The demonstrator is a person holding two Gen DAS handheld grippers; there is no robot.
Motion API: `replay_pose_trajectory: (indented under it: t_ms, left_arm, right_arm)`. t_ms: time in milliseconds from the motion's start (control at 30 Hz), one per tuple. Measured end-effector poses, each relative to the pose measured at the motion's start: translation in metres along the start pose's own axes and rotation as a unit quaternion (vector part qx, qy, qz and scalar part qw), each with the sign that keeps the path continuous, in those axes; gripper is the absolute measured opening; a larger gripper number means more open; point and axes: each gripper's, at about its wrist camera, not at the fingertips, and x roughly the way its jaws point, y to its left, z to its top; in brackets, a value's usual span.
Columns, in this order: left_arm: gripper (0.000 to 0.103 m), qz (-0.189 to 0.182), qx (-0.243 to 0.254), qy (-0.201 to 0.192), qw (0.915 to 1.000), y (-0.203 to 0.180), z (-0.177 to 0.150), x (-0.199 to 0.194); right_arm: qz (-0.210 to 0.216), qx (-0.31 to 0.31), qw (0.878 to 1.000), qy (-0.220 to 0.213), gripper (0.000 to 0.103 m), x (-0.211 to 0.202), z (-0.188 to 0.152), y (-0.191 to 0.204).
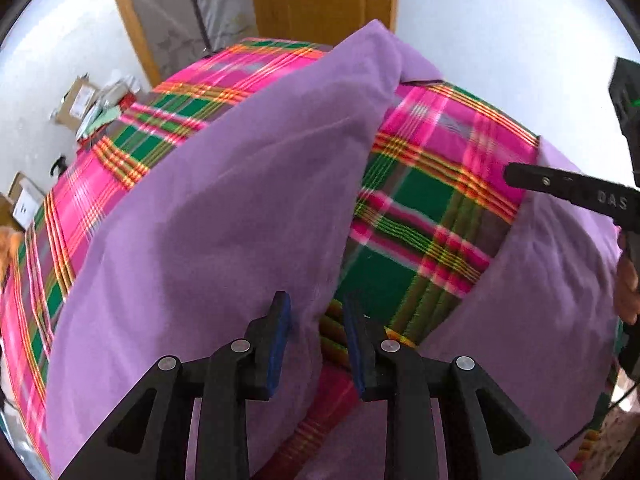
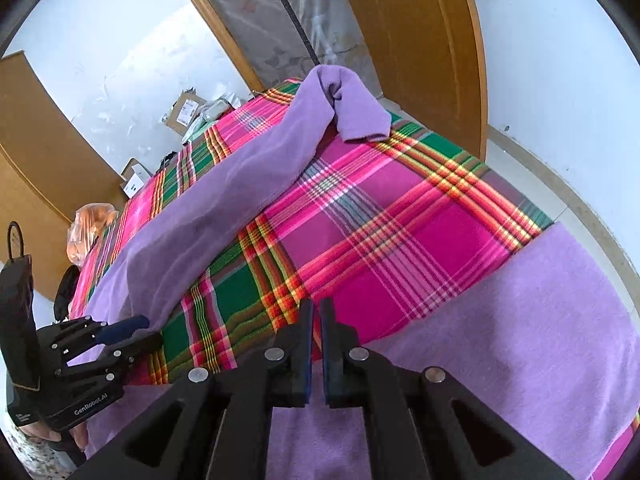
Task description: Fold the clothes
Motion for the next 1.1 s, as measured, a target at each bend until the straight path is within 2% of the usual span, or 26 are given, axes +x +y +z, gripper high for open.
replay_pose_trajectory:
  t_ms: [333, 500, 700, 833, 900, 933, 967, 1100]
  left_arm:
    - [0.028, 0.003, -0.007, -0.004, 1.0, -0.003, -0.001, -0.002]
    - [0.035, -0.018, -0.001, -0.009, 0.9998, -0.002, -0.005, -0.004]
    - [0.038, -0.004, 0.006, -0.015, 0.9999, -0.005, -0.005, -0.002]
    - [0.038, 0.002, -0.011, -0.019, 0.9998, -0.001, -0.004, -0.001]
    - [0.032, 0.01, -0.016, -0.022, 0.9996, 0.0, -0.005, -0.001]
    - [0.017, 0.023, -0.014, -0.023, 0.9994, 0.0, -0.005, -0.001]
    - [0.008, 0.031, -0.012, -0.023, 0.9992, 0.0, -0.005, -0.002]
    - [0.005, 0.016, -0.039, -0.035, 0.9985, 0.013, -0.006, -0.011]
  right_arm:
    - [0.002, 0.0, 1.0, 0.011, 0.005, 0.004, -0.005, 0.001]
    - [0.006, 0.001, 1.0, 0.007, 0.006, 0.005, -0.006, -0.001]
    - [0.009, 0.001, 1.0, 0.002, 0.006, 0.005, -0.006, -0.001]
    - [0.012, 0.001, 1.0, 0.002, 0.006, 0.005, -0.006, -0.002]
    - [0.014, 0.001, 1.0, 0.001, 0.006, 0.005, -0.006, -0.003]
    - [0.015, 0.0, 1.0, 0.002, 0.006, 0.006, -0.006, -0.003]
    - [0.014, -0.001, 1.0, 0.003, 0.006, 0.006, -0.005, -0.003]
    - [0.013, -0.005, 1.0, 0.007, 0.006, 0.007, -0.001, -0.003]
